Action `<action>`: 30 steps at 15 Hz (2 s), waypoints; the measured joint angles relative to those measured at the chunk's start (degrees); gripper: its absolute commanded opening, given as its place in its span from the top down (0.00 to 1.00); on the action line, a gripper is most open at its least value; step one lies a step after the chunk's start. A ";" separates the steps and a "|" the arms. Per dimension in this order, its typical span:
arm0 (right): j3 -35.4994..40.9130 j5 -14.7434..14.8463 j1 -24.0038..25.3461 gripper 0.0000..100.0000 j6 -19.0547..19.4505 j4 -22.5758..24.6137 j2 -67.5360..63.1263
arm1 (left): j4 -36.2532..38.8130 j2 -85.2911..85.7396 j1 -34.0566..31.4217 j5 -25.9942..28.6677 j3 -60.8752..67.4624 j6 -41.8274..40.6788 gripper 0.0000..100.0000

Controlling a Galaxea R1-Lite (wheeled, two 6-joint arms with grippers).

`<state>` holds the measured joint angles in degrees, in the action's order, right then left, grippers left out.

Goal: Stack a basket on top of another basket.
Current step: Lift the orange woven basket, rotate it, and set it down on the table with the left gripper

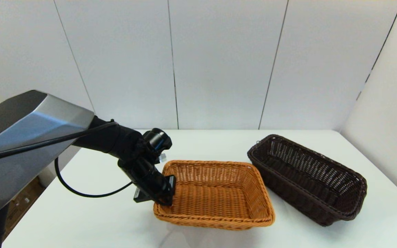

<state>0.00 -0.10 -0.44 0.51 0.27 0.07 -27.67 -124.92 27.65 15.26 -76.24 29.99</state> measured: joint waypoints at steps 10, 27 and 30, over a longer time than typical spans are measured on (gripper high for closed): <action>0.00 0.02 0.00 0.00 0.06 0.02 0.00 | 1.41 -0.57 -0.39 -0.96 -0.60 4.73 1.00; 0.00 0.00 0.00 0.00 0.00 -0.02 0.00 | 1.49 0.50 -0.50 -3.28 -1.21 5.51 0.00; 0.00 0.05 0.00 0.00 -0.02 -0.05 0.00 | 1.30 2.82 -0.50 -6.23 -2.36 5.40 0.00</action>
<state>0.00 -0.05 -0.44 0.49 0.22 0.07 -26.37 -122.10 27.15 9.03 -78.60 35.39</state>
